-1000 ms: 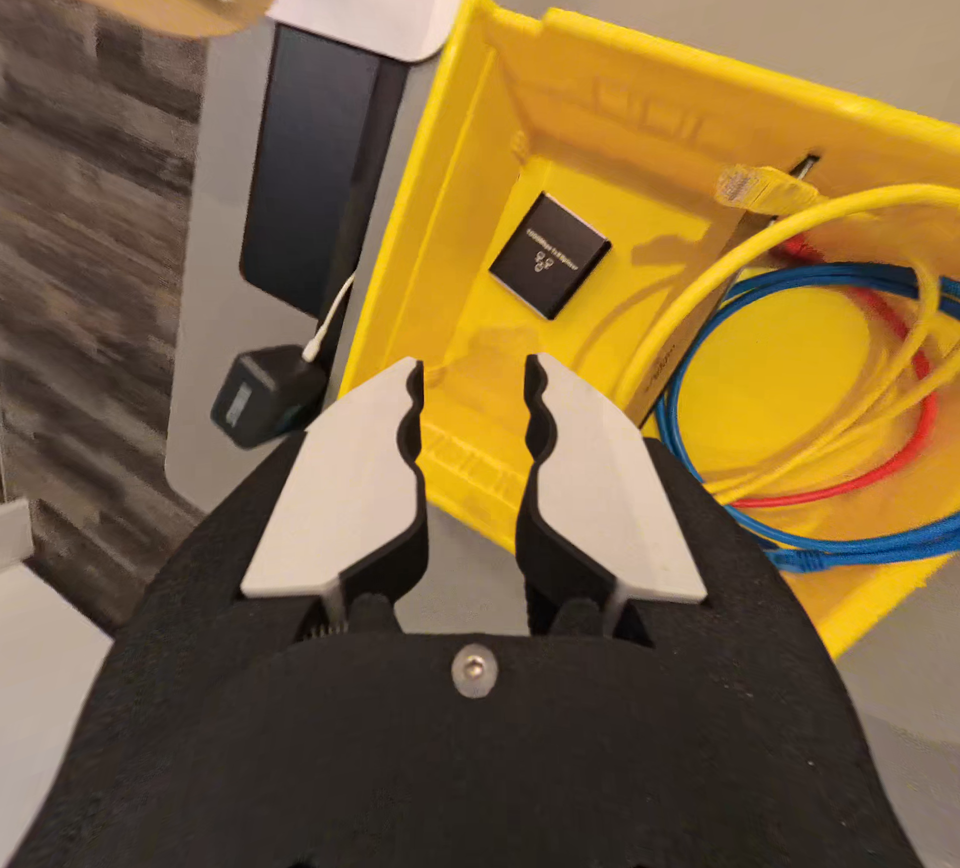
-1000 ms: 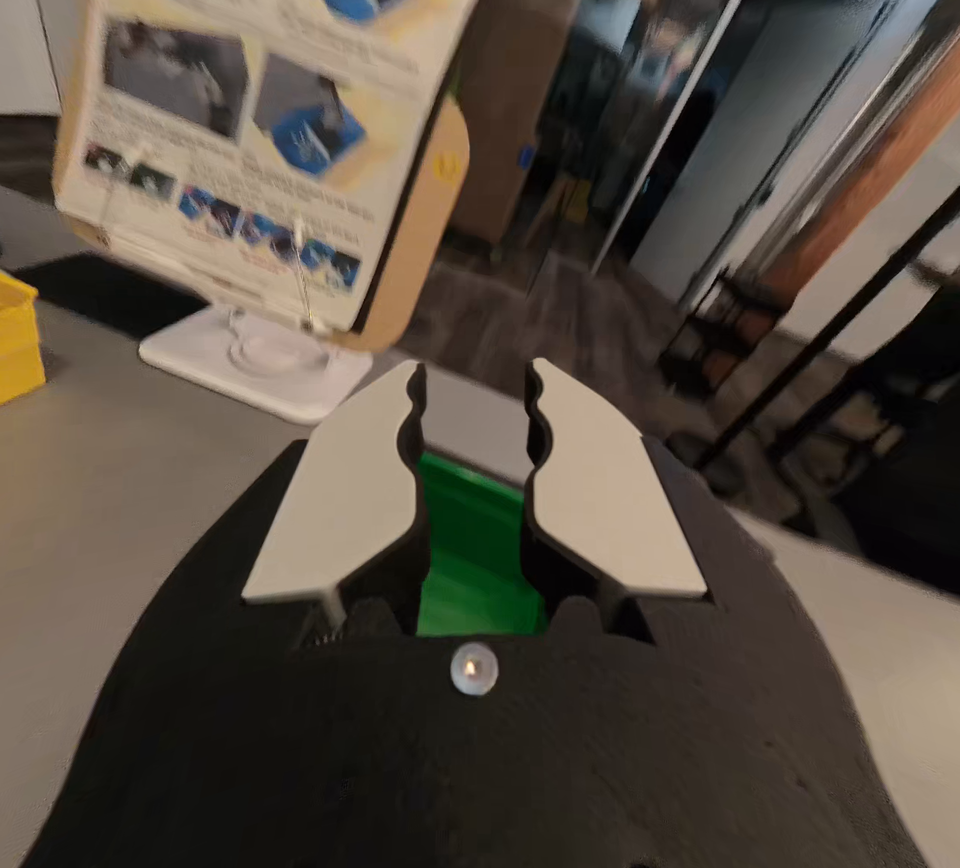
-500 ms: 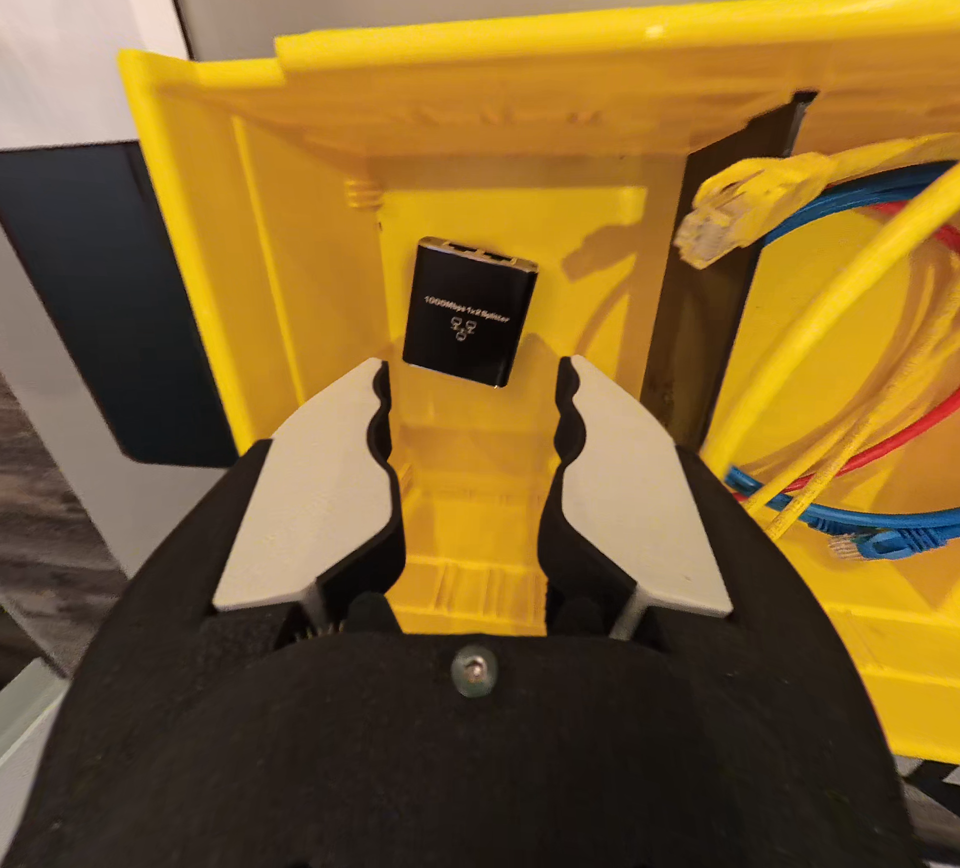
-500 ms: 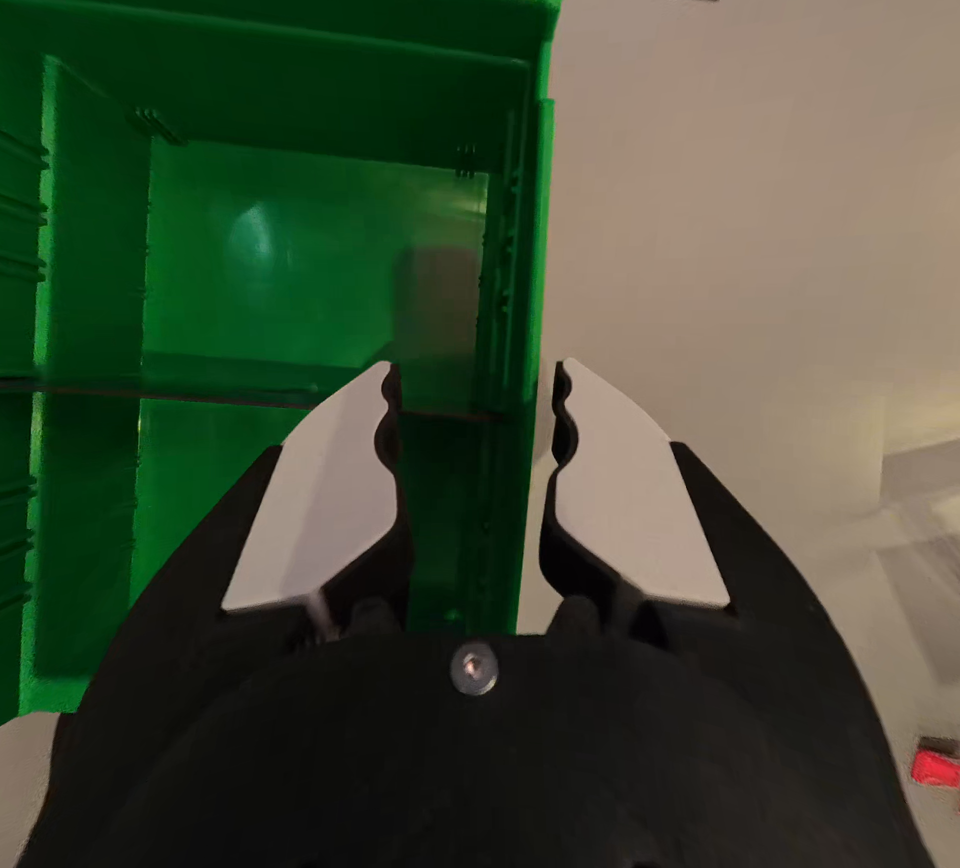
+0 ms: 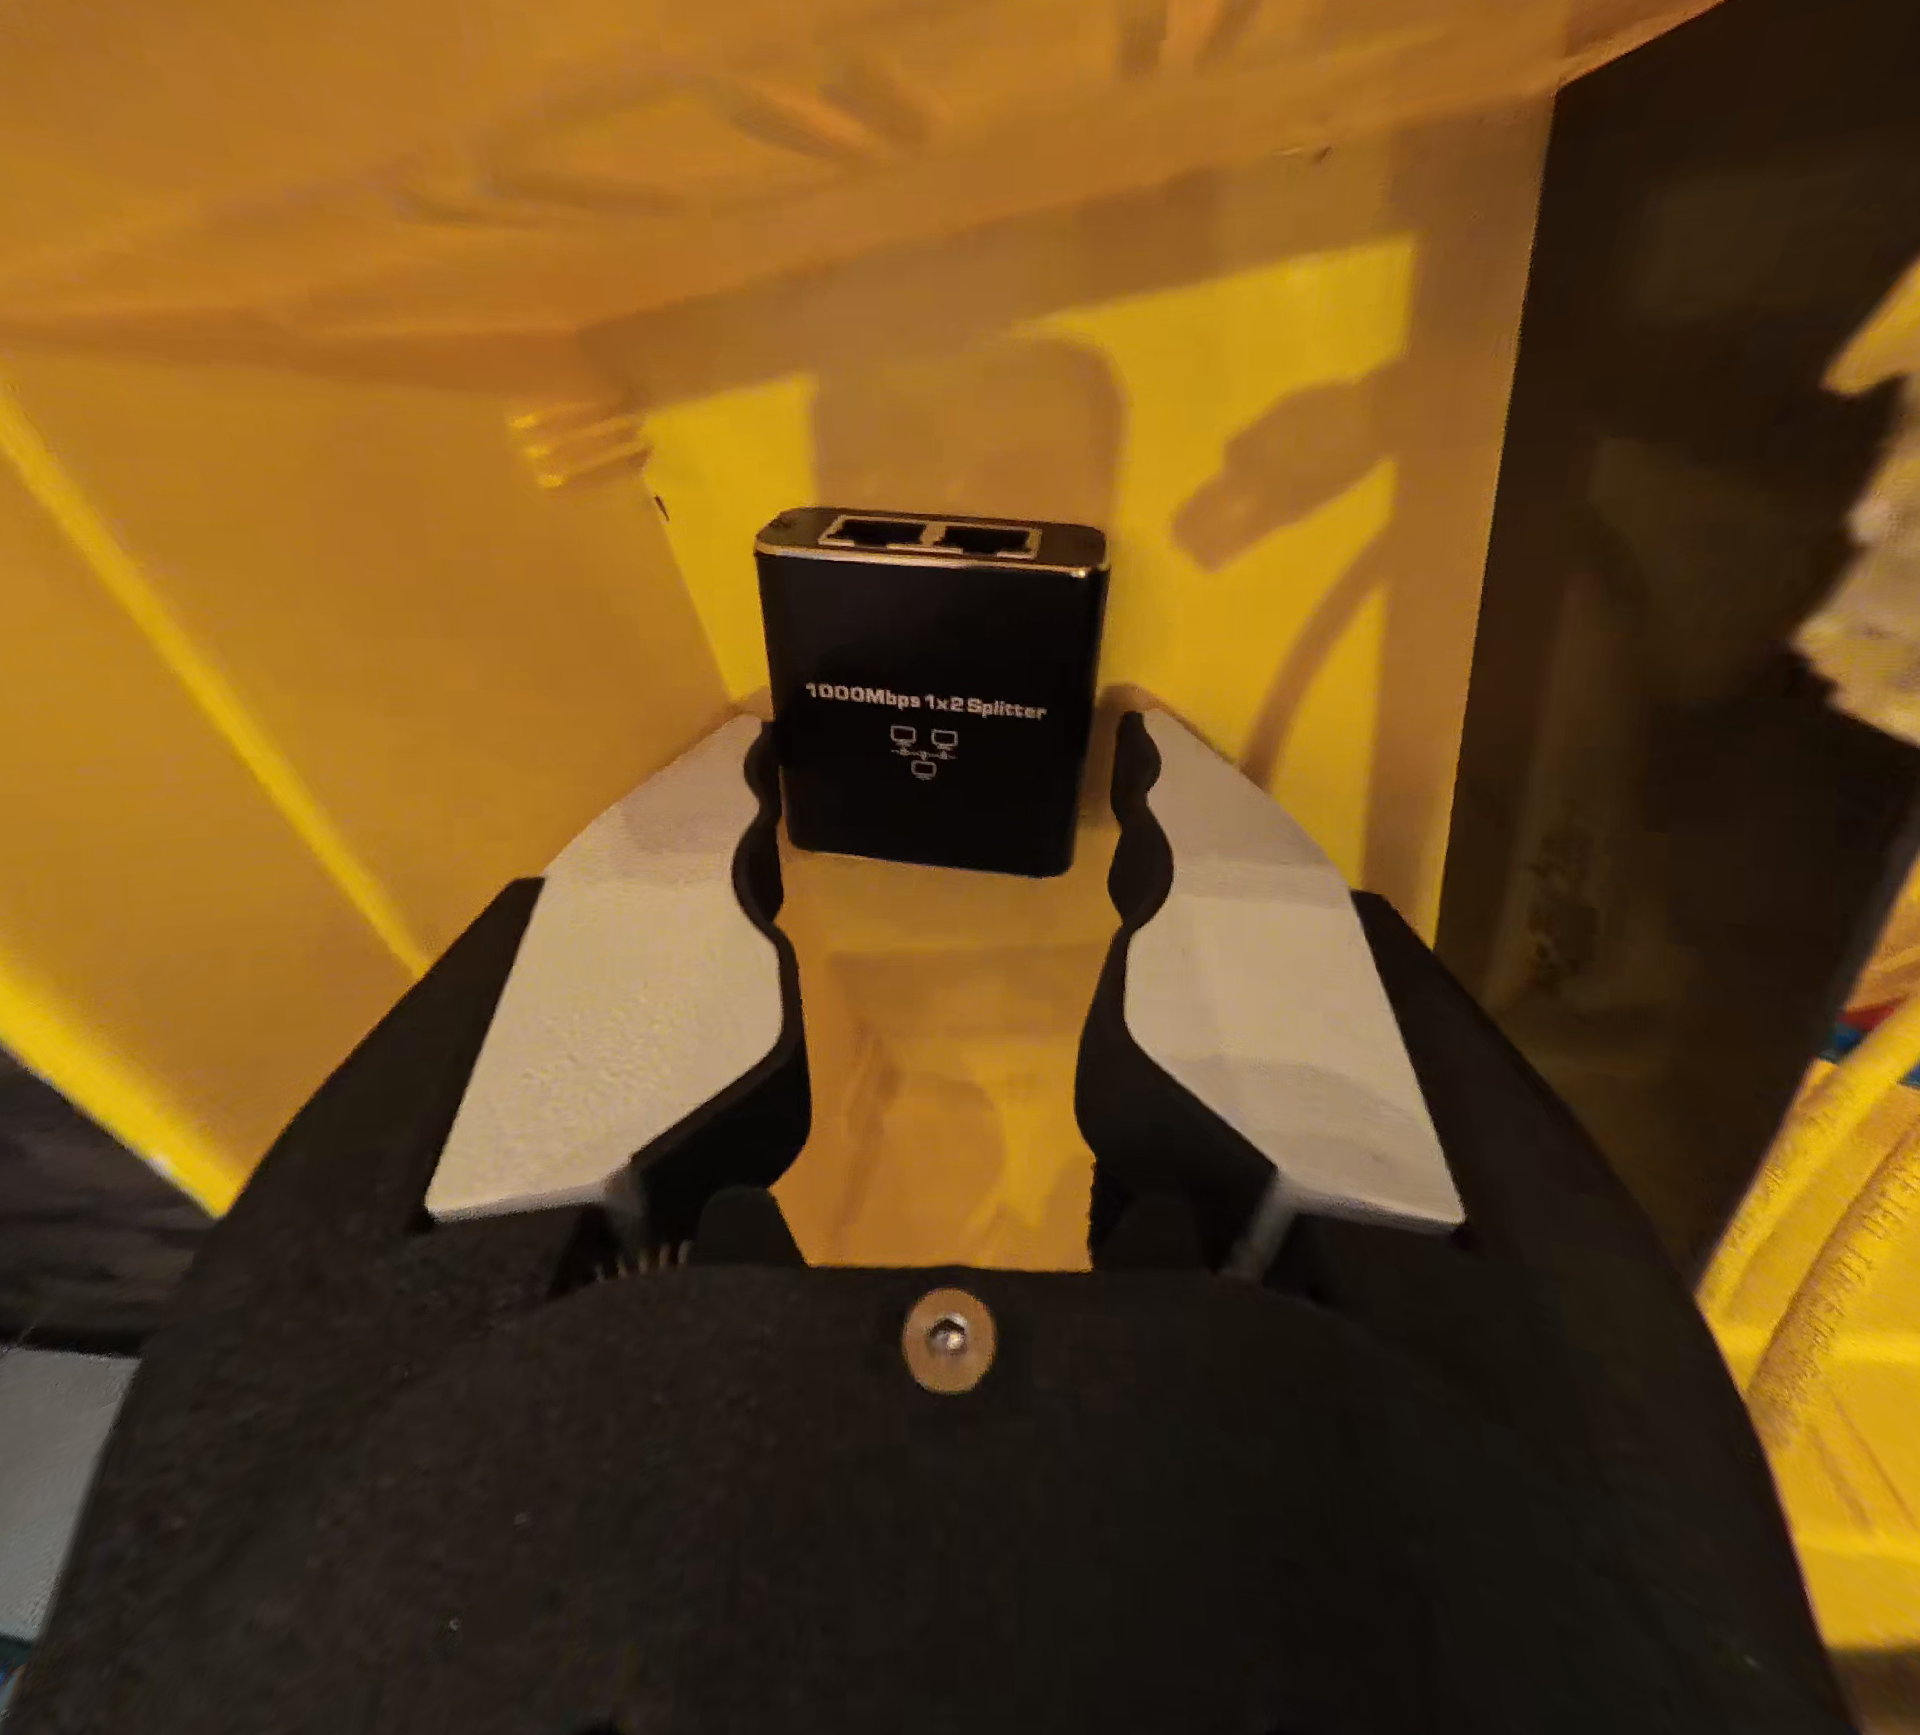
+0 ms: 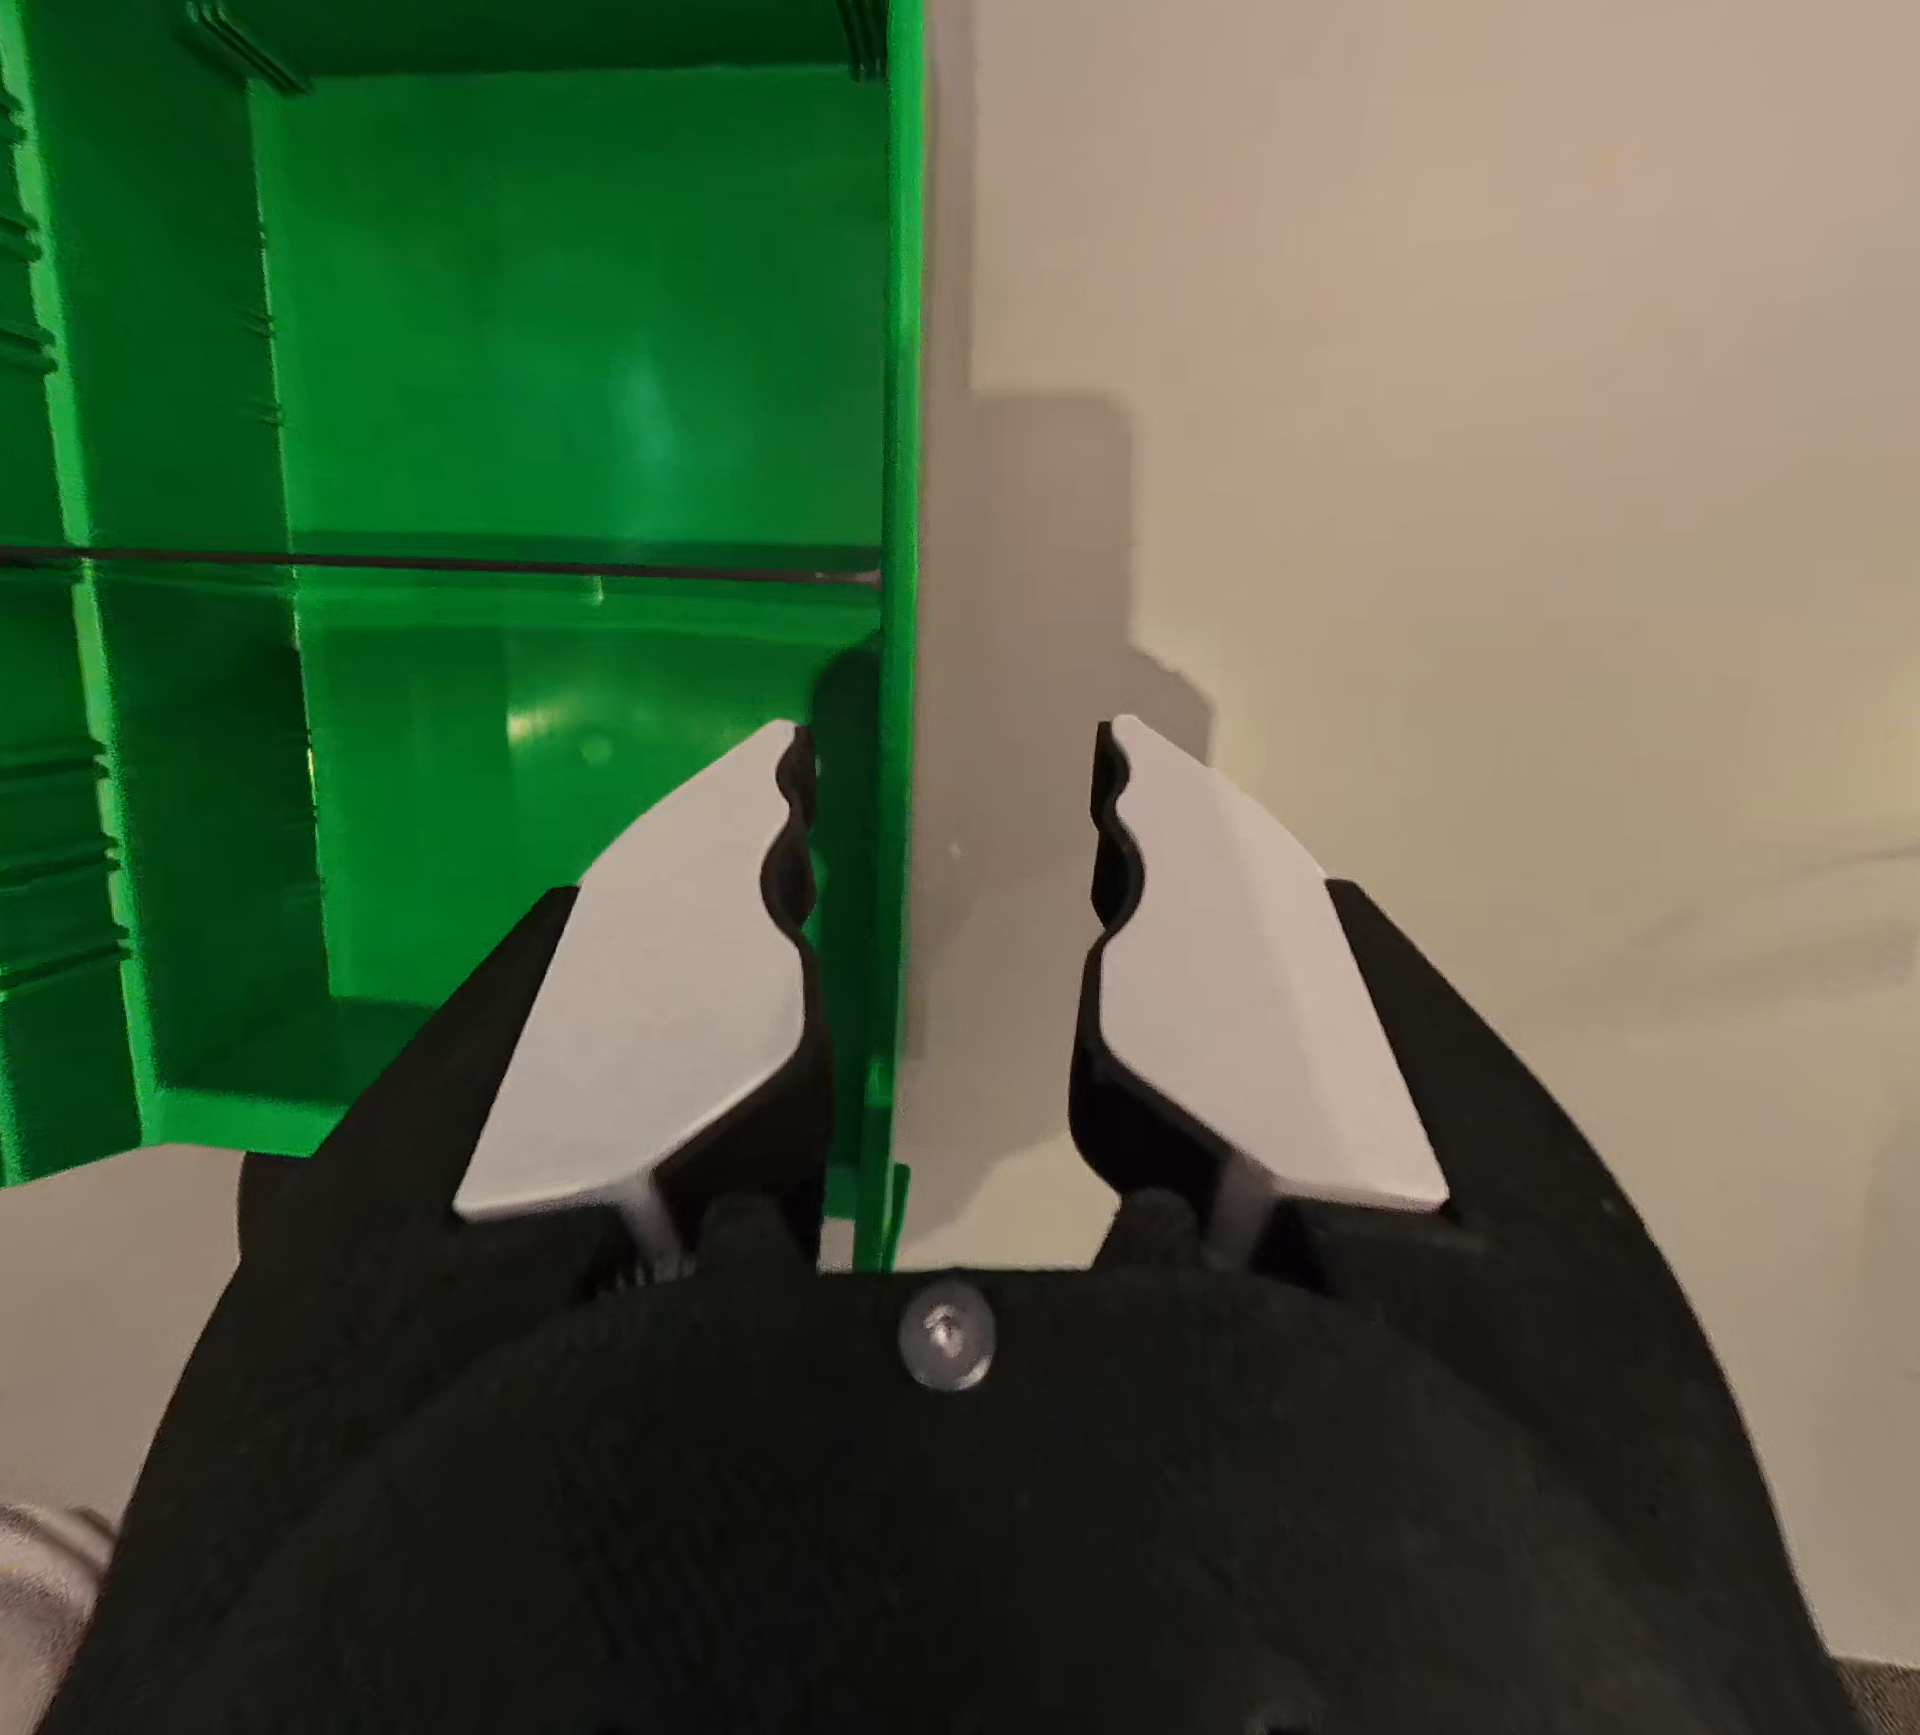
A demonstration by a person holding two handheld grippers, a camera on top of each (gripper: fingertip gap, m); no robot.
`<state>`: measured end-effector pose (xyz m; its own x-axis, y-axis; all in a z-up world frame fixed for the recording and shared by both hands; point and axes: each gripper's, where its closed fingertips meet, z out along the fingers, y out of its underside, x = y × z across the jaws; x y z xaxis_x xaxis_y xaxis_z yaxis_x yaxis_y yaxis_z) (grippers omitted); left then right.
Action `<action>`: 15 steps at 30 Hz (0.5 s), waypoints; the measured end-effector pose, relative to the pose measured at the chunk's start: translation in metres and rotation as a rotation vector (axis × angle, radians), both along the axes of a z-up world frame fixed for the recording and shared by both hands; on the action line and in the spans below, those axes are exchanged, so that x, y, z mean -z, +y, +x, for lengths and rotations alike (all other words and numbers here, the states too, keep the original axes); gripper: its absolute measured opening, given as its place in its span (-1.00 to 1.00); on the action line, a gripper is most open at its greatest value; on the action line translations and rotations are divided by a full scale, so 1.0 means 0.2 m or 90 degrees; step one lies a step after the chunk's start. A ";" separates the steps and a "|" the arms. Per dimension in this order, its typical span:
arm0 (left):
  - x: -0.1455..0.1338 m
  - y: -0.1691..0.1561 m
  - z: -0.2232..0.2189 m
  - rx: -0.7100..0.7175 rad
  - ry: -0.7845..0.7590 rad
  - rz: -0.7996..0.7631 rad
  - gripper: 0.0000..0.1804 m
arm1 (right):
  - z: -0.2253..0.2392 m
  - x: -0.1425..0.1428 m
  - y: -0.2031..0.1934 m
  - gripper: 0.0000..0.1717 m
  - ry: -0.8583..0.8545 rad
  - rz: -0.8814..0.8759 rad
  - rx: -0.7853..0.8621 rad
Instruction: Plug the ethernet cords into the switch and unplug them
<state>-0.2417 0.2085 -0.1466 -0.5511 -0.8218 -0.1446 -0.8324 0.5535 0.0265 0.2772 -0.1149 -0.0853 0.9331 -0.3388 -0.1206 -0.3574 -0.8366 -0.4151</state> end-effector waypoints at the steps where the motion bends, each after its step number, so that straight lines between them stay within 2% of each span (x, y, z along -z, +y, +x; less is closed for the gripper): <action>1: 0.01 0.00 0.00 -0.003 0.001 -0.002 -0.32 | -0.01 0.02 -0.01 -0.38 0.006 -0.012 -0.004; 4: 0.02 0.00 0.02 -0.001 -0.009 -0.009 -0.36 | -0.01 0.06 -0.02 -0.43 0.018 -0.044 -0.008; 9: 0.02 0.01 0.02 -0.012 -0.017 -0.015 -0.36 | -0.08 0.09 0.00 -0.90 0.093 -0.038 -0.029; 15: -0.02 0.06 -0.04 -0.055 -0.046 0.012 -0.36 | -0.04 0.09 -0.02 -0.92 0.096 -0.029 -0.005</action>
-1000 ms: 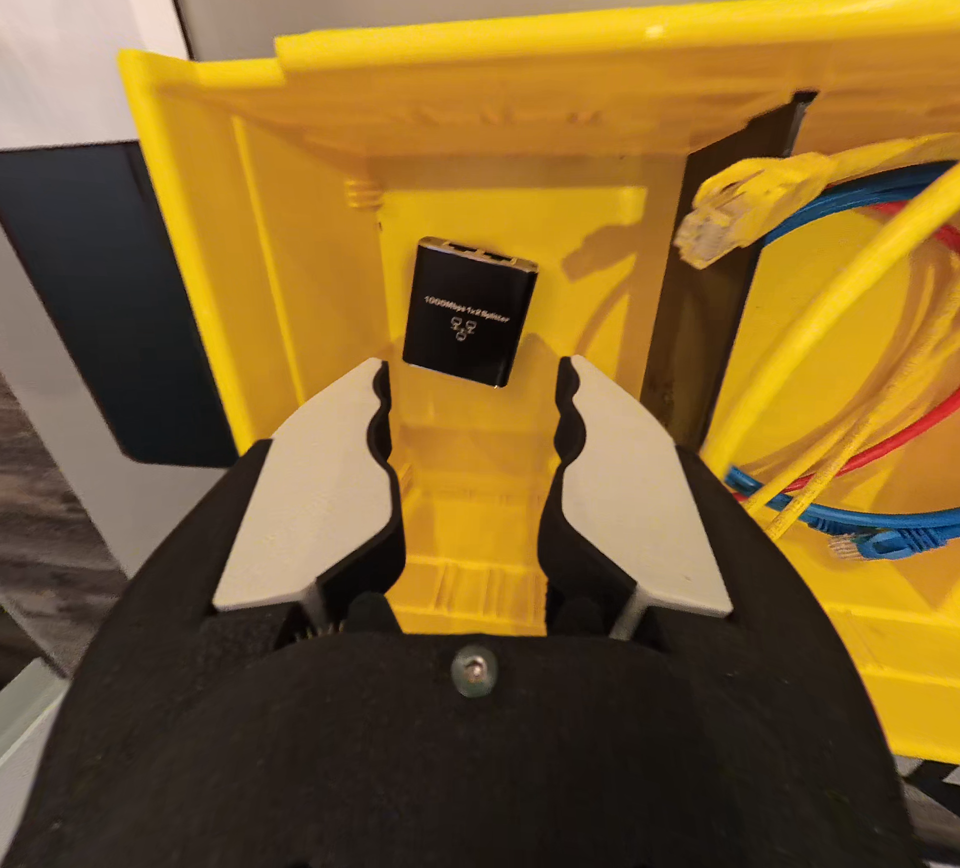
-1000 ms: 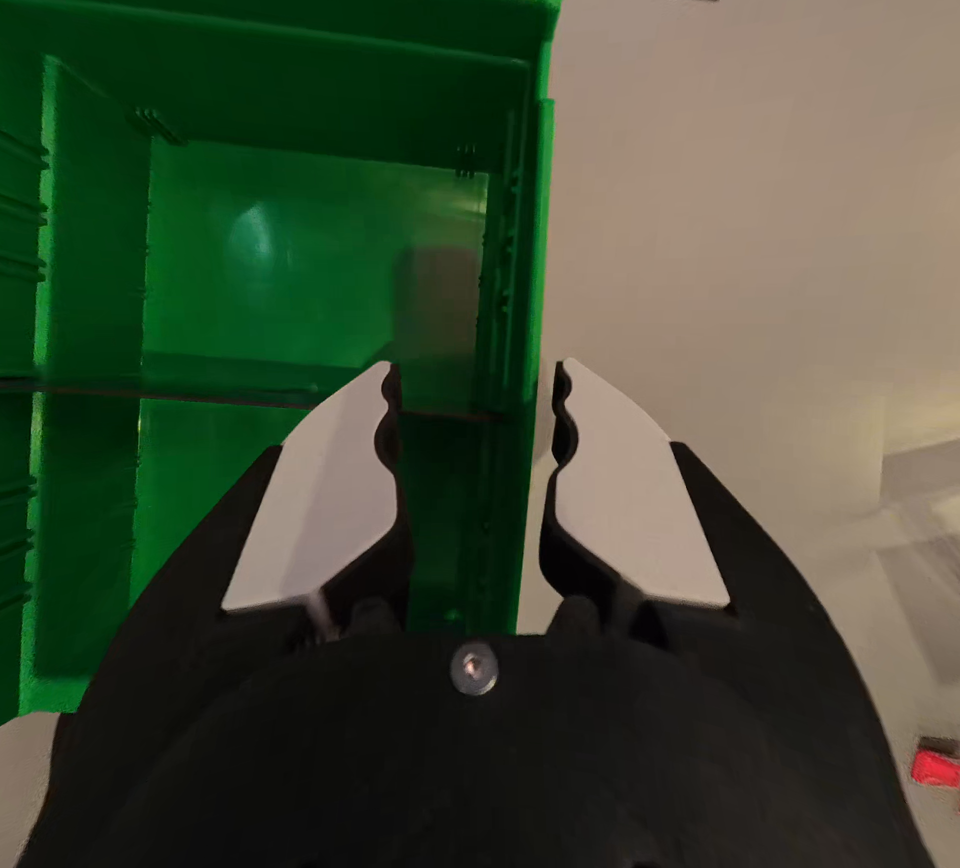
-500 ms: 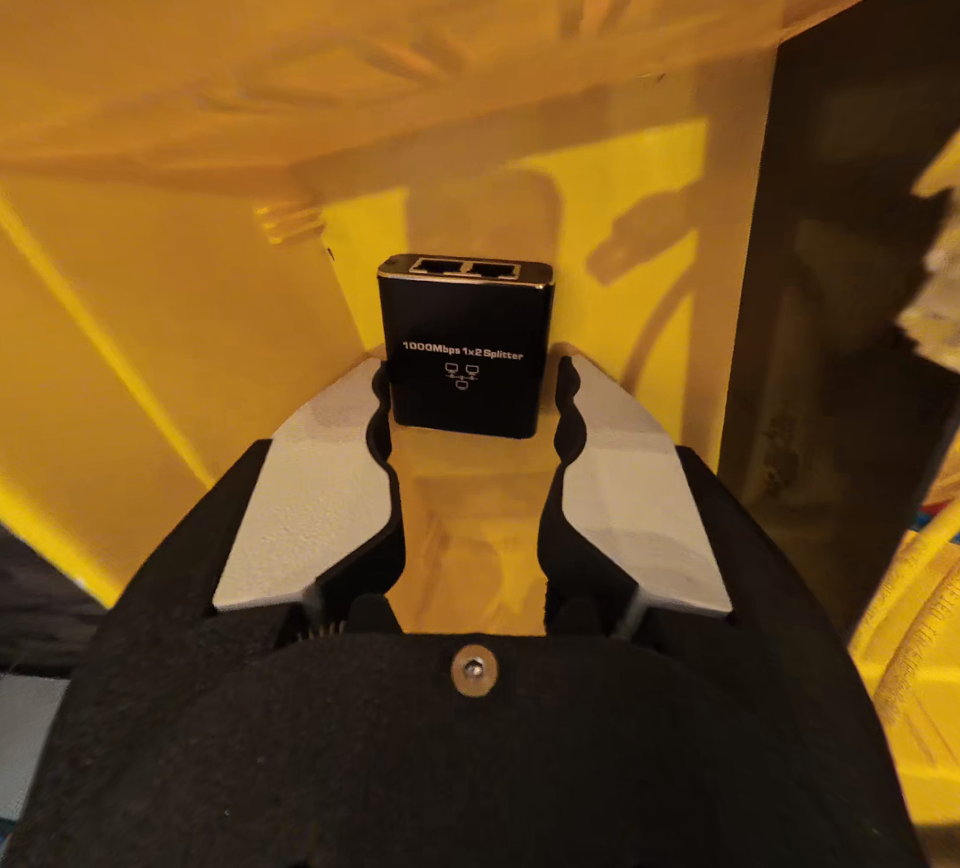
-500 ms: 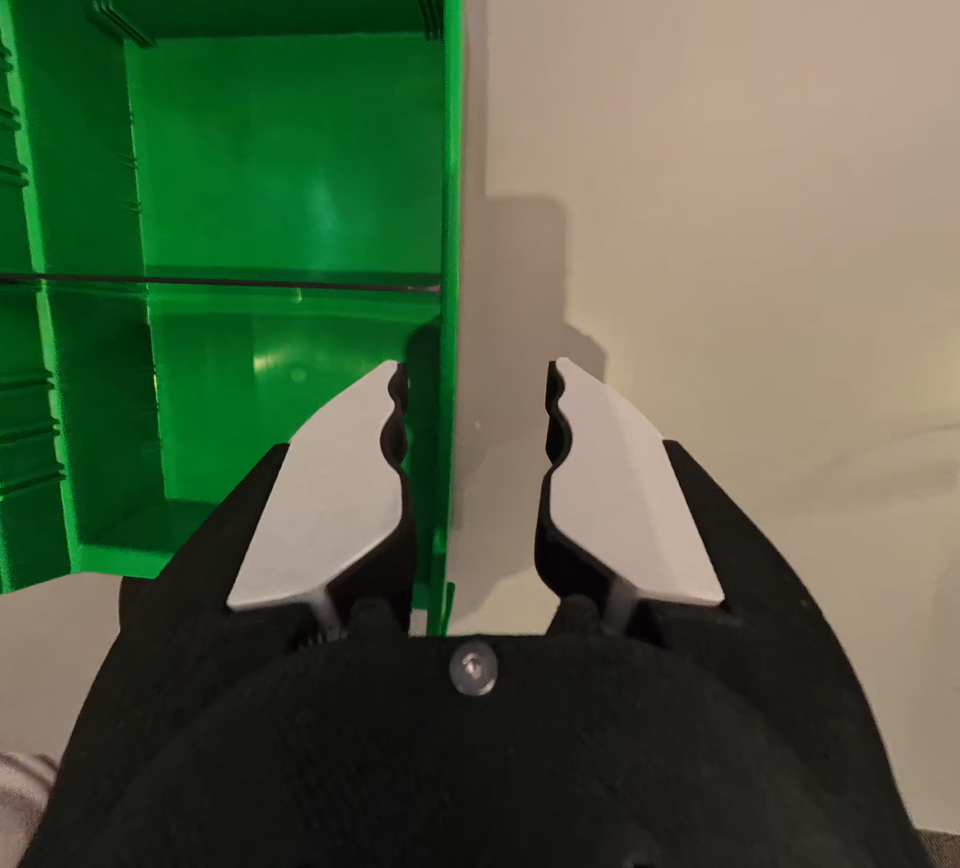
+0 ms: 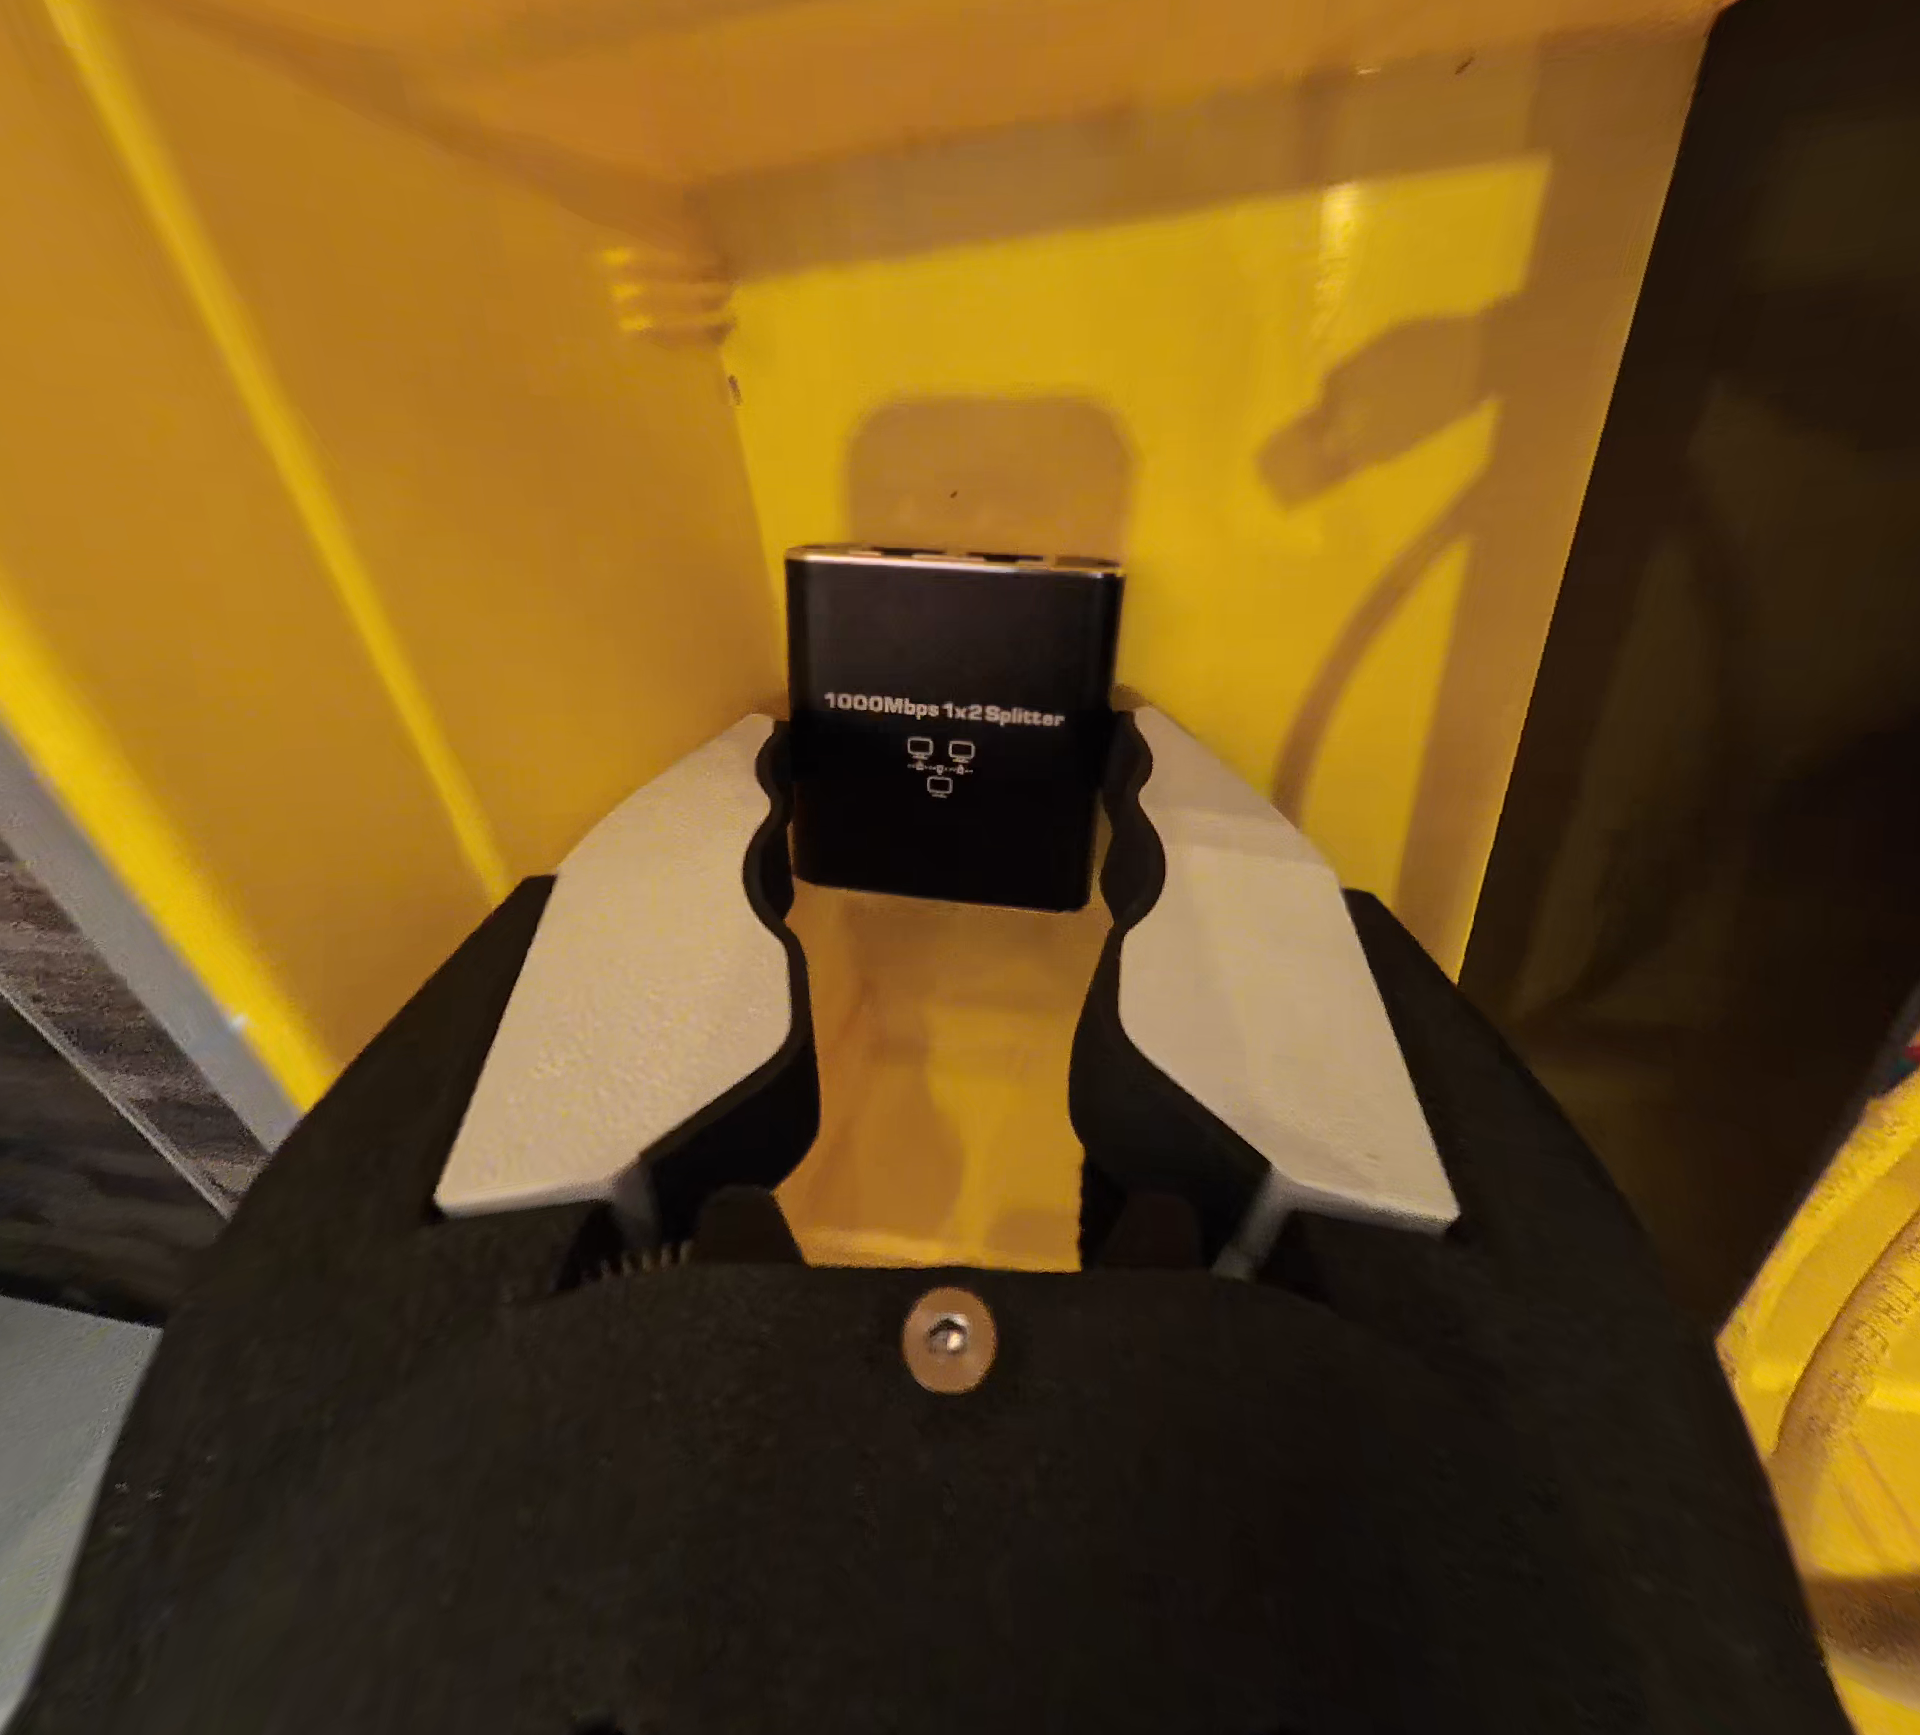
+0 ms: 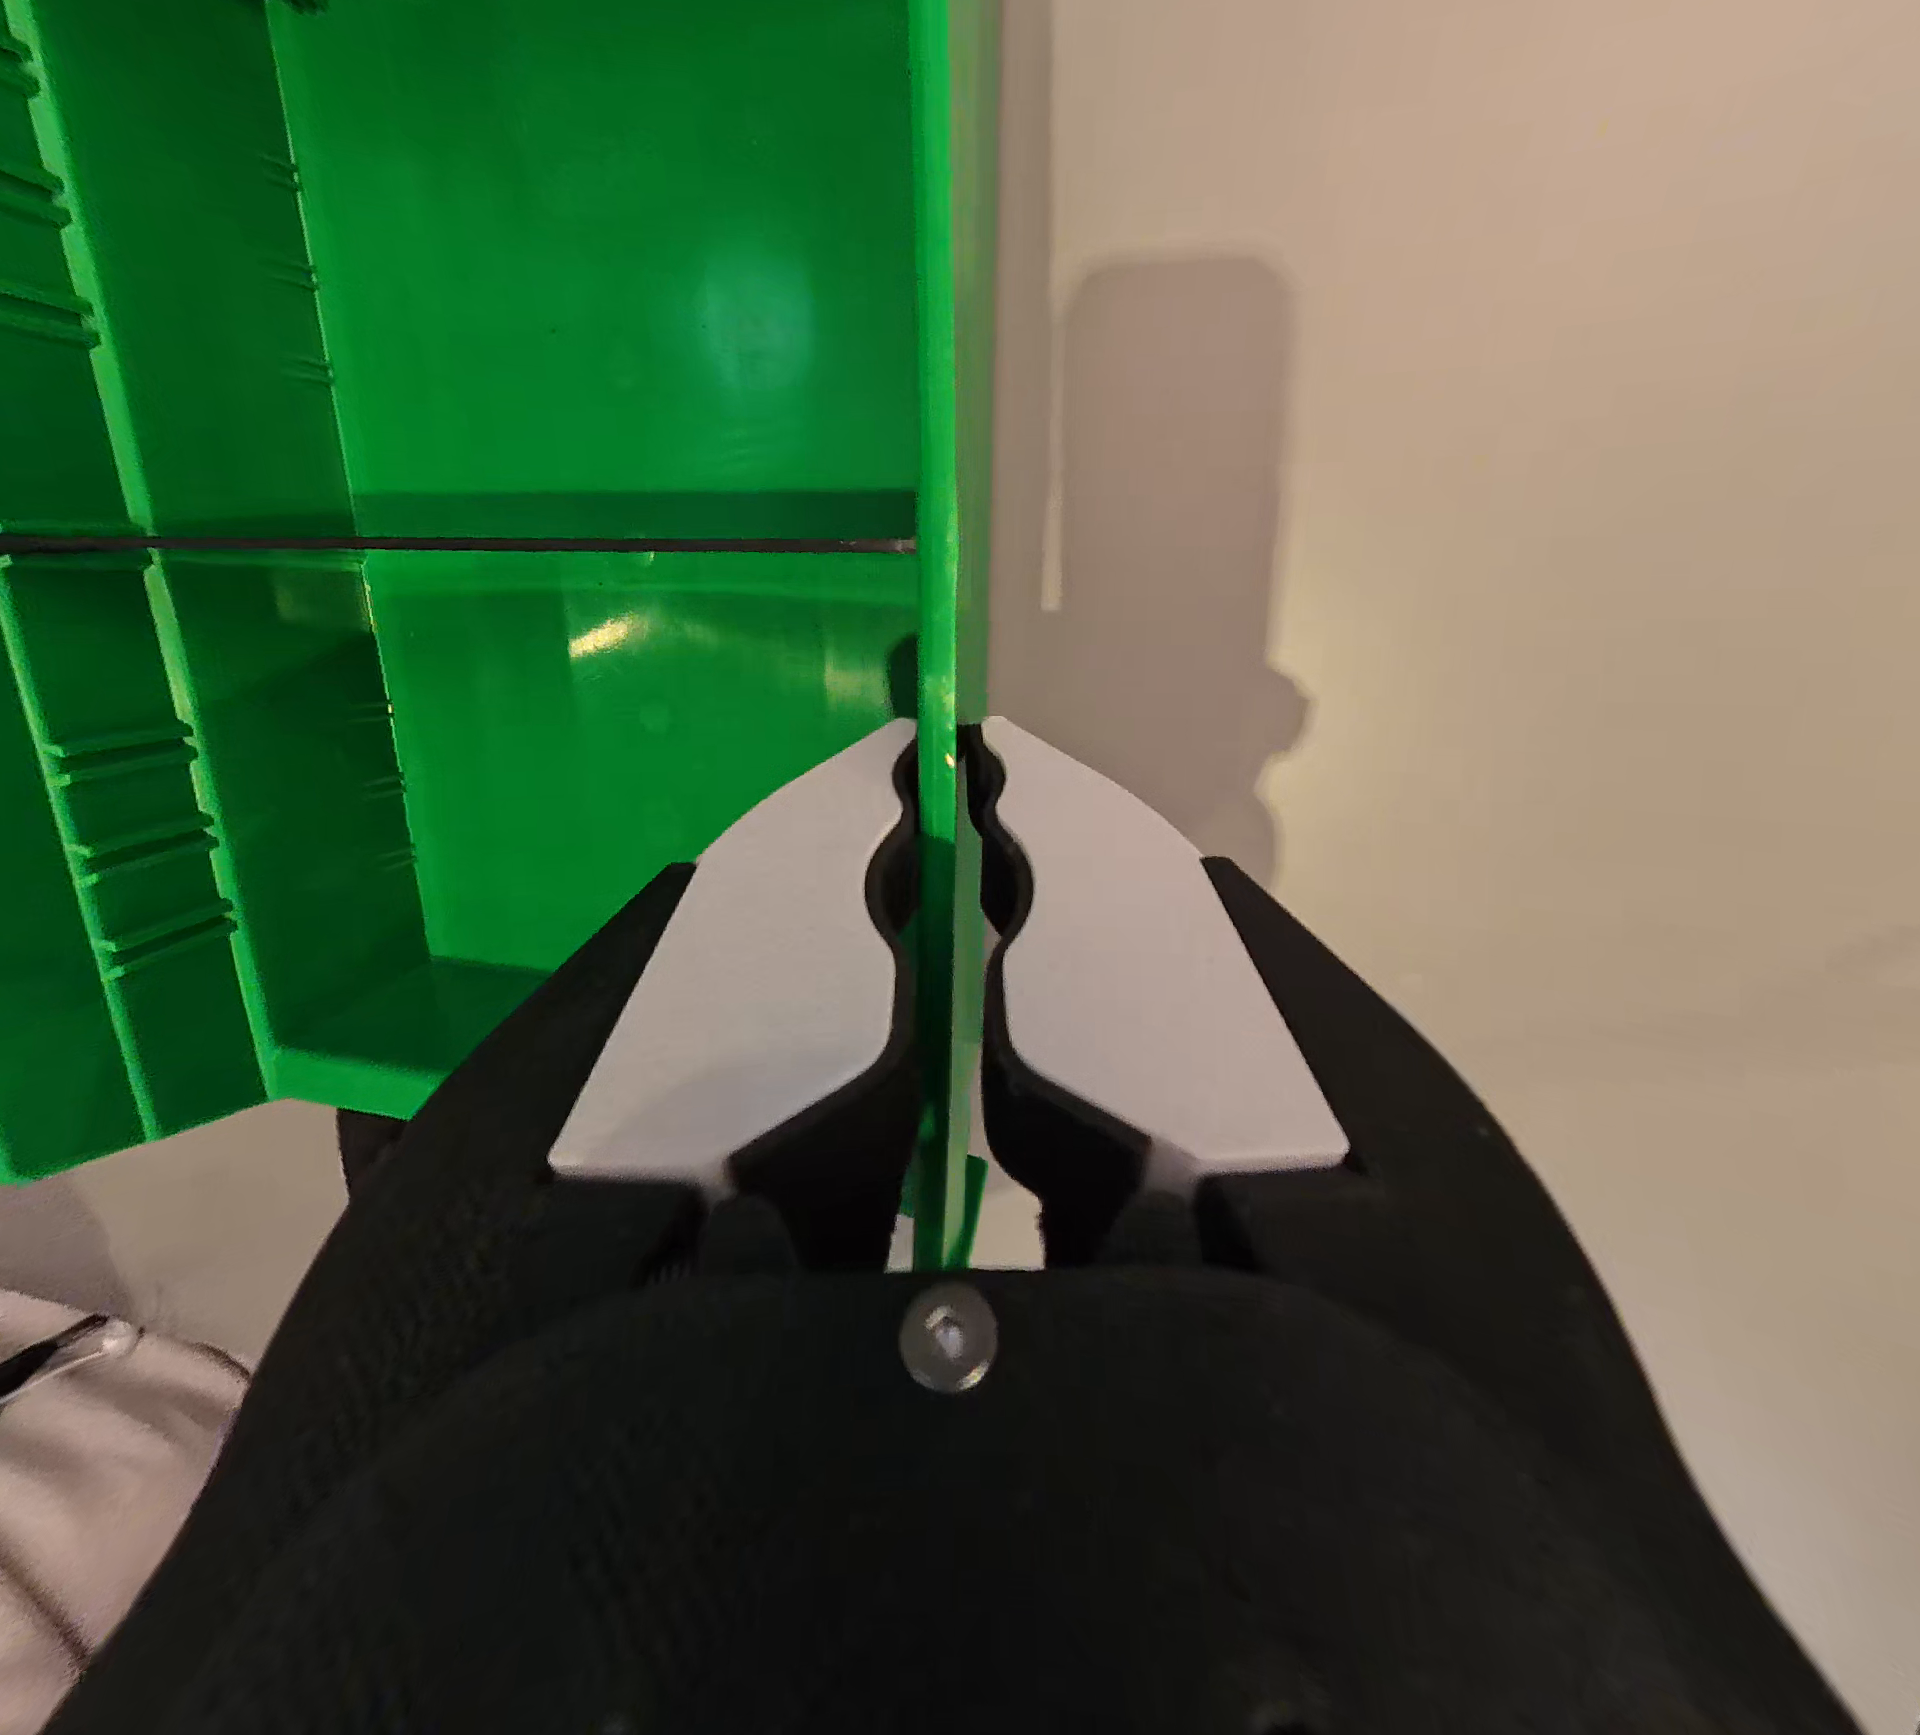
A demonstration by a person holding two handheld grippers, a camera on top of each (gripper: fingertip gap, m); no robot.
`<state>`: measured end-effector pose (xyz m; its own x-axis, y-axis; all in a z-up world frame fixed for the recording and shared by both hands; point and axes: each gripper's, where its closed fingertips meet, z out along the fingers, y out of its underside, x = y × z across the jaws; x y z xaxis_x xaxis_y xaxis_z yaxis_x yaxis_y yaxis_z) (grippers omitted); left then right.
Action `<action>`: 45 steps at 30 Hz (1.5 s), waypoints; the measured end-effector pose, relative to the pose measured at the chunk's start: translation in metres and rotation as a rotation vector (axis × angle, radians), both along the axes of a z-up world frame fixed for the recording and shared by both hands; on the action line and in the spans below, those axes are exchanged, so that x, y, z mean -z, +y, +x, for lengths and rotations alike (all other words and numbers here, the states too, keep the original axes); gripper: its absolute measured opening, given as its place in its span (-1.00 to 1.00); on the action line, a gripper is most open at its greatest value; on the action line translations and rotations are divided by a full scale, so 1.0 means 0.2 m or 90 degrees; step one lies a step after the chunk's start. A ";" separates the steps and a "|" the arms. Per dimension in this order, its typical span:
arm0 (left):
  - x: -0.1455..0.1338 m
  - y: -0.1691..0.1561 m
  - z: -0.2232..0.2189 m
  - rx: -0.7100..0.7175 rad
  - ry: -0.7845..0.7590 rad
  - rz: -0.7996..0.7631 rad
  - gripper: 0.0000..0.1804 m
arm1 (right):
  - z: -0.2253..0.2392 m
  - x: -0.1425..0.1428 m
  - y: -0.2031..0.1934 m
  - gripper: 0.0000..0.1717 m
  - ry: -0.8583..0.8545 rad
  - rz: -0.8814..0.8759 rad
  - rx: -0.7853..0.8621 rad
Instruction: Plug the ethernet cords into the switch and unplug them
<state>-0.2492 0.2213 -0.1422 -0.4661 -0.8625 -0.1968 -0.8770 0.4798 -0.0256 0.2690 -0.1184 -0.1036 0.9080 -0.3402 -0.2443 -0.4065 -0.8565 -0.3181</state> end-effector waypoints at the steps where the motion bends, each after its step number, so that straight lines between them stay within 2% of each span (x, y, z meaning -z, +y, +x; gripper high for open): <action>1: -0.02 0.01 -0.01 -0.008 -0.011 0.003 -0.36 | 0.01 0.00 -0.01 -0.92 -0.003 -0.001 0.005; 7: -0.16 0.05 -0.05 -0.039 -0.057 0.041 -0.36 | 0.03 0.00 -0.03 -0.91 0.009 0.004 0.040; 12: -0.32 0.08 -0.06 -0.053 -0.079 0.094 -0.37 | 0.03 0.00 -0.04 -0.88 0.052 0.014 0.086; 17: -0.49 0.08 -0.05 -0.060 -0.068 0.154 -0.37 | 0.02 0.05 -0.12 -0.84 0.041 -0.038 0.070; 19: -0.56 0.04 0.00 -0.053 -0.072 0.168 -0.37 | -0.03 0.12 -0.15 -0.84 0.080 -0.091 0.024; 26: -0.72 -0.26 0.34 -0.021 -0.120 0.160 -0.36 | -0.03 0.11 -0.14 -0.86 0.079 -0.072 0.020; 29: -0.68 -0.47 0.56 -0.019 -0.150 0.105 -0.37 | -0.03 0.10 -0.13 -0.85 0.092 -0.041 0.026; 33: -0.51 -0.66 0.77 -0.022 -0.142 0.054 -0.37 | 0.01 0.08 -0.12 -0.90 0.078 -0.018 0.040; 40: -0.20 -0.80 0.89 -0.040 -0.026 0.035 -0.37 | 0.10 0.08 -0.19 -0.91 0.047 -0.013 0.042; 45: -0.07 -0.82 0.89 -0.049 0.016 0.025 -0.37 | 0.13 0.07 -0.20 -0.88 0.053 0.008 0.038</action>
